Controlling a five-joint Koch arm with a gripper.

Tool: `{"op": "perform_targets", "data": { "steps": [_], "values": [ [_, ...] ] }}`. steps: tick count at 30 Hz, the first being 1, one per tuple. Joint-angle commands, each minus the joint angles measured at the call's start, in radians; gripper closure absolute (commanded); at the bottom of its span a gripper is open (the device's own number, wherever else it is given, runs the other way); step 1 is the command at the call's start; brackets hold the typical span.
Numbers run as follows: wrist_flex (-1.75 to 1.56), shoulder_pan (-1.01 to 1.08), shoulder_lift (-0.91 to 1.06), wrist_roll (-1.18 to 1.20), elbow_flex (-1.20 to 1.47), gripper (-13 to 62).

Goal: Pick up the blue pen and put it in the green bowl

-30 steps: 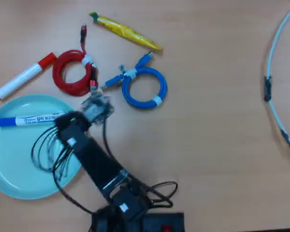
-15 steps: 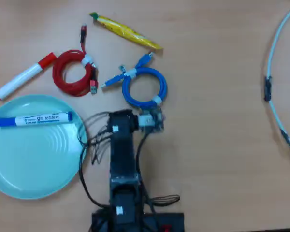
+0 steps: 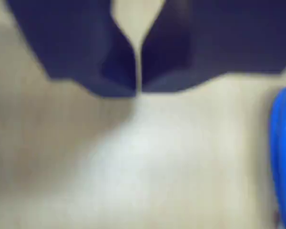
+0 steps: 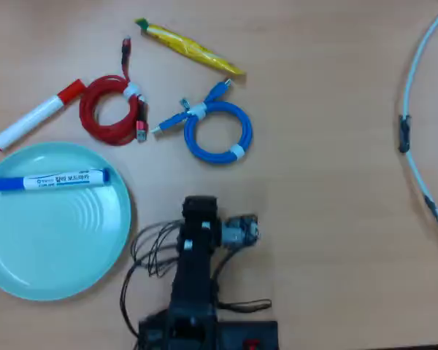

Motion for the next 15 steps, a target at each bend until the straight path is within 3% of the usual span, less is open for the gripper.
{"op": "perform_targets", "data": {
  "steps": [1,8,15],
  "values": [
    [-0.216,0.014,0.078,0.021,0.044,55.8],
    [-0.483,0.043,0.133,0.028,0.322,55.9],
    [-0.531,0.044,0.127,0.026,0.448,56.0]
  ]
}}
